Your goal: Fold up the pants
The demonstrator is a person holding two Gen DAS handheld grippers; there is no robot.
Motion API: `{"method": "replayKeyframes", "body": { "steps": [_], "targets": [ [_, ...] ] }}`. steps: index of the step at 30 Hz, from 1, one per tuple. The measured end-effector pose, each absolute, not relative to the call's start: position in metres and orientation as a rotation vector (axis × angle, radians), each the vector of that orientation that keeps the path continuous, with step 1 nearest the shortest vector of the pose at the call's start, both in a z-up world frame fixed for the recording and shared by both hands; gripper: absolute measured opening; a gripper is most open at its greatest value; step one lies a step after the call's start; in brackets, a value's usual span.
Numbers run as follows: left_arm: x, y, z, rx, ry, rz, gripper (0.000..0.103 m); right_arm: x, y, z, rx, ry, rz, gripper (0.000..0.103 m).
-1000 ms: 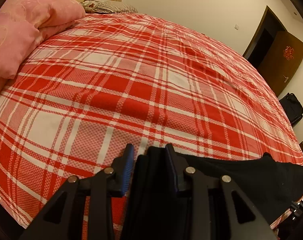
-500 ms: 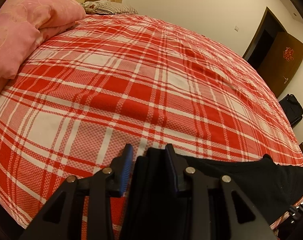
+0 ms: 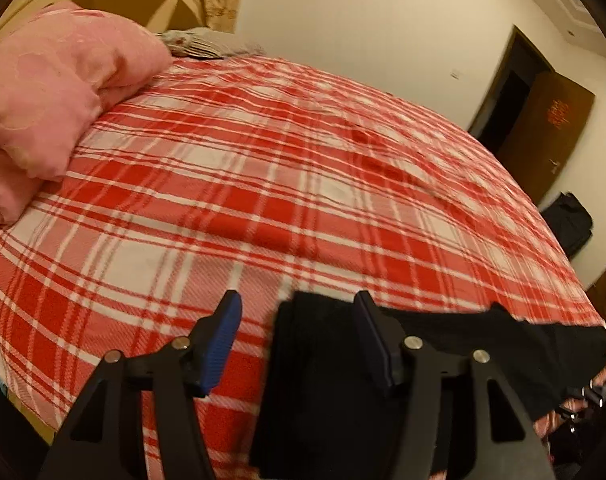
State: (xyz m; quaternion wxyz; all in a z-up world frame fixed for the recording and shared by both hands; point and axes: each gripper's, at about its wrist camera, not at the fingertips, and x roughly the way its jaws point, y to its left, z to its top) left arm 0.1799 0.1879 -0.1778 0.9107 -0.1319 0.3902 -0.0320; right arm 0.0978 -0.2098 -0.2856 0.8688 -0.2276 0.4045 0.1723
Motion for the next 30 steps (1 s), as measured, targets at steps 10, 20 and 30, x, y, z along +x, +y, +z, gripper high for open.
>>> {"method": "replayKeyframes", "body": {
  "steps": [10,20,30],
  "targets": [
    [0.202,0.165,-0.208,-0.235,0.88,-0.031,0.035,0.098,-0.224,-0.287,-0.451,0.843,0.303,0.05],
    [0.158,0.029,-0.142,0.043,0.807,-0.356,0.035,0.088,-0.302,-0.256,-0.278,0.78,0.118,0.05],
    [0.115,-0.156,-0.16,0.339,0.862,-0.813,0.035,0.089,-0.354,-0.247,-0.081,0.733,0.001,0.052]
  ]
}}
